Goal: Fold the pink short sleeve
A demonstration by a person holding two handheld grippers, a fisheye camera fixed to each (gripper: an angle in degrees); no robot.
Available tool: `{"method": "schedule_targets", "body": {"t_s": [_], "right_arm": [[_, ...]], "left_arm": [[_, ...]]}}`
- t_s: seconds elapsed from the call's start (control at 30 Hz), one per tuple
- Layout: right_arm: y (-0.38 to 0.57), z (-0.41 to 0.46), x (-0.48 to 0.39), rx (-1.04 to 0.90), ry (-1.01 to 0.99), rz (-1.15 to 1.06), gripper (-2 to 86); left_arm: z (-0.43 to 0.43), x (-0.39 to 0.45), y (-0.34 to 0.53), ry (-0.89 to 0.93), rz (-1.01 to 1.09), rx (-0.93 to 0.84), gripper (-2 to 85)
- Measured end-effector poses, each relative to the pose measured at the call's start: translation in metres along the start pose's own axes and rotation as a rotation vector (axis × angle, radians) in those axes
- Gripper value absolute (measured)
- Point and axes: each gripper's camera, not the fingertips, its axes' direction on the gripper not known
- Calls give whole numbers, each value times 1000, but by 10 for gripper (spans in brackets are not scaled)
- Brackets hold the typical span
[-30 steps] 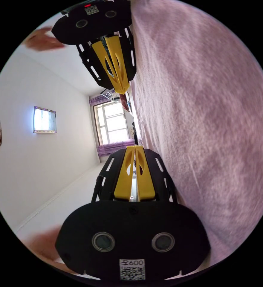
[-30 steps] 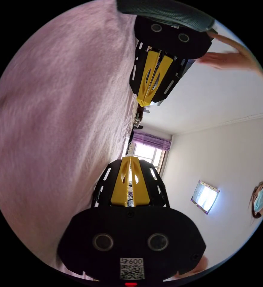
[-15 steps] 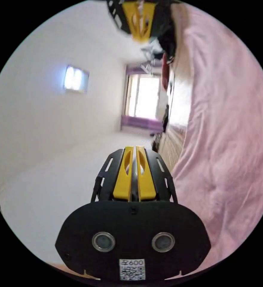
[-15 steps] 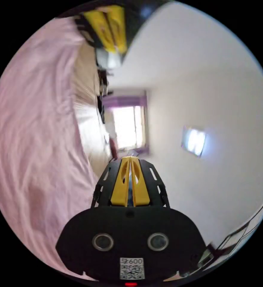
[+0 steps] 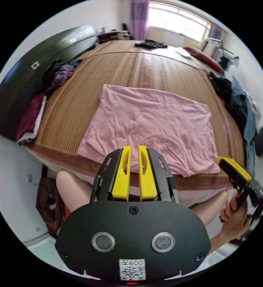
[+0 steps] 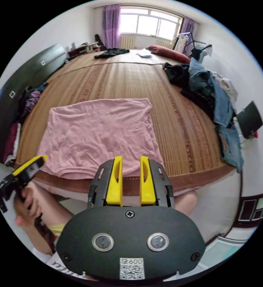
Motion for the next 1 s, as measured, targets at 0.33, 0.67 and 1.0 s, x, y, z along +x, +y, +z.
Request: {"method": "schedule_targets", "body": {"t_s": [0.33,0.67,1.0], "right_arm": [[-34,57,-97,99,-214,-123,68],[-42,151,-178,61,-276,-144,53],[-35,236,-212,-11,-325,-140,60]], "left_arm": [[27,85,3,65,140,45,11],[113,179,39,48,255,115,20],[183,225,42,46,288,13,37]]}}
